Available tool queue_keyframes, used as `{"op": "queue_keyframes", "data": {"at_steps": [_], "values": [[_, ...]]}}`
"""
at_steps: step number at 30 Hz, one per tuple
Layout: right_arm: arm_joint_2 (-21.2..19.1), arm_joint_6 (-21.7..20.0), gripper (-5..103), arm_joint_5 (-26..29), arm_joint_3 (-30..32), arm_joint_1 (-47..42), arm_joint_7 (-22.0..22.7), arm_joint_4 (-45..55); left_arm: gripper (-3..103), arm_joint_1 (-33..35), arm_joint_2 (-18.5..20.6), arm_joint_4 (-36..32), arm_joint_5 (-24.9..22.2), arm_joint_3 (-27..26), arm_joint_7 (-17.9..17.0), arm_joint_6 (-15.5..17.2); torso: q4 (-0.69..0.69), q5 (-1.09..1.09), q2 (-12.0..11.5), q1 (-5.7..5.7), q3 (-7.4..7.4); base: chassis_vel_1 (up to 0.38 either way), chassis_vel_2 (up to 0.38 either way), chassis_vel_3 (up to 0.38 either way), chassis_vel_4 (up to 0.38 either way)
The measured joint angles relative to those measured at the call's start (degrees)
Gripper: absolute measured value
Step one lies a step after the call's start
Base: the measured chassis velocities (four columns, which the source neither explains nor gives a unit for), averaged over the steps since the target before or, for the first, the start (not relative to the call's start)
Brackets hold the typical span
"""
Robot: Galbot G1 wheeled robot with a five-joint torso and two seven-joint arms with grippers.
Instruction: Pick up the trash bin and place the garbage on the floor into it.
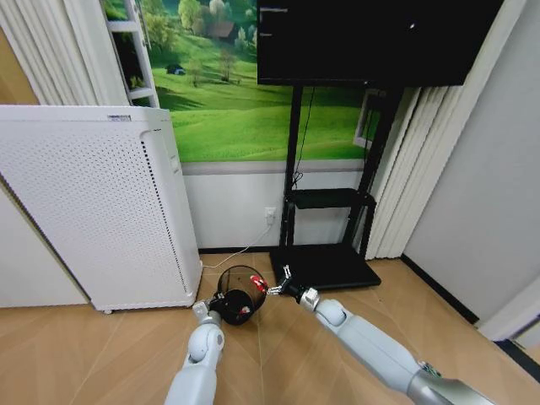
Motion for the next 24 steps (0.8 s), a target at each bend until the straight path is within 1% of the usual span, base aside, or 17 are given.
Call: {"op": "queue_keyframes", "data": {"at_steps": [1,2,3,4,5,7,8,9,10,11,12,13,15,16,18,20,24], "values": [[0.3,0.4,100,-1.2,0.4,-0.3,1.6,0.3,6,-0.2,-0.1,0.5,0.1,0.0,0.0,-0.1,0.00,-0.11,0.0,-0.01,-0.01,0.000,0.000,0.000,0.000],[0.7,0.9,100,0.4,0.4,-0.3,-1.4,0.8,6,-0.6,-0.1,1.1,0.3,0.1,0.2,-0.2,-0.02,-0.08,0.0,-0.01,-0.02,0.000,0.000,0.000,0.000],[0.7,0.9,100,0.4,0.4,-0.3,-1.4,0.8,6,-0.6,-0.1,1.1,0.3,0.1,0.2,-0.2,-0.02,-0.08,0.0,-0.01,-0.02,0.000,0.000,0.000,0.000],[0.0,-2.6,100,0.9,-1.4,-0.1,-2.0,3.6,6,-1.3,0.0,2.1,0.7,0.0,0.4,-0.4,0.01,0.01,0.0,0.00,0.01,0.000,0.000,0.000,0.000],[0.3,-2.0,100,1.0,-1.3,-0.3,-0.9,3.8,6,-1.7,0.1,2.5,0.7,-0.1,0.4,-0.5,0.00,-0.09,0.0,0.00,-0.01,0.000,0.000,0.000,0.000],[0.4,-1.4,100,2.7,-2.2,0.0,-1.9,4.2,6,-2.2,0.3,2.6,0.7,0.1,0.5,-0.5,0.00,-0.08,0.0,-0.01,-0.02,0.000,0.000,0.000,0.000],[0.1,-3.0,100,1.5,-3.2,0.2,-0.4,4.9,6,-2.7,0.4,2.6,0.5,0.1,0.4,-0.4,0.01,0.04,0.0,0.00,0.00,0.000,0.000,0.000,0.000],[1.0,-2.6,100,-0.2,-2.4,0.1,3.2,4.3,6,-3.0,0.5,2.3,0.0,0.2,0.2,-0.2,-0.01,-0.10,0.0,-0.01,-0.01,0.000,0.000,0.000,0.000],[1.9,-1.8,100,0.0,-2.8,0.3,5.6,3.8,6,-3.1,0.5,1.9,-0.3,0.6,0.1,0.0,-0.02,-0.09,0.0,-0.01,-0.02,0.000,0.000,0.000,0.000],[1.9,-1.8,100,0.0,-2.8,0.3,5.6,3.8,6,-3.1,0.5,1.9,-0.3,0.6,0.1,0.0,-0.02,-0.09,0.0,-0.01,-0.02,0.000,0.000,0.000,0.000],[2.1,-3.4,100,0.2,-3.6,0.7,9.1,3.8,6,-3.2,0.5,1.5,-0.6,0.7,0.0,0.2,0.03,0.05,0.0,0.00,-0.01,0.000,0.000,0.000,0.000],[2.4,-5.5,100,0.3,-3.3,0.8,12.6,3.8,6,-2.9,0.7,1.0,-0.8,0.5,-0.2,0.3,-0.01,-0.06,0.0,0.00,0.00,0.000,0.000,0.000,0.000],[3.3,-6.5,100,0.8,-2.7,1.1,16.1,3.4,6,-2.6,0.7,0.5,-0.9,0.7,-0.2,0.3,-0.02,-0.11,0.0,-0.01,-0.02,0.000,0.000,0.000,0.000],[4.1,-9.6,100,3.3,-0.9,1.4,20.4,2.4,6,-1.5,1.0,-0.7,-1.1,0.5,-0.2,0.4,0.00,0.03,0.0,0.00,-0.01,0.000,0.000,0.000,0.000],[4.3,-10.9,100,4.5,0.1,1.5,21.7,1.8,6,-0.9,1.2,-1.2,-1.2,0.2,-0.3,0.4,0.01,-0.01,0.0,0.00,-0.01,0.000,0.000,0.000,0.000],[4.4,-13.7,100,9.0,5.0,1.4,24.0,-0.2,6,0.9,2.0,-3.0,-1.5,0.0,-0.3,0.4,0.03,-0.03,0.0,-0.01,-0.01,0.000,0.000,0.000,0.000],[3.5,-14.5,100,10.2,10.4,0.1,24.2,-1.1,6,2.9,3.1,-5.3,-1.7,-0.3,-0.3,0.4,-0.01,-0.04,0.0,0.00,-0.01,0.000,0.000,0.000,0.000]]}}
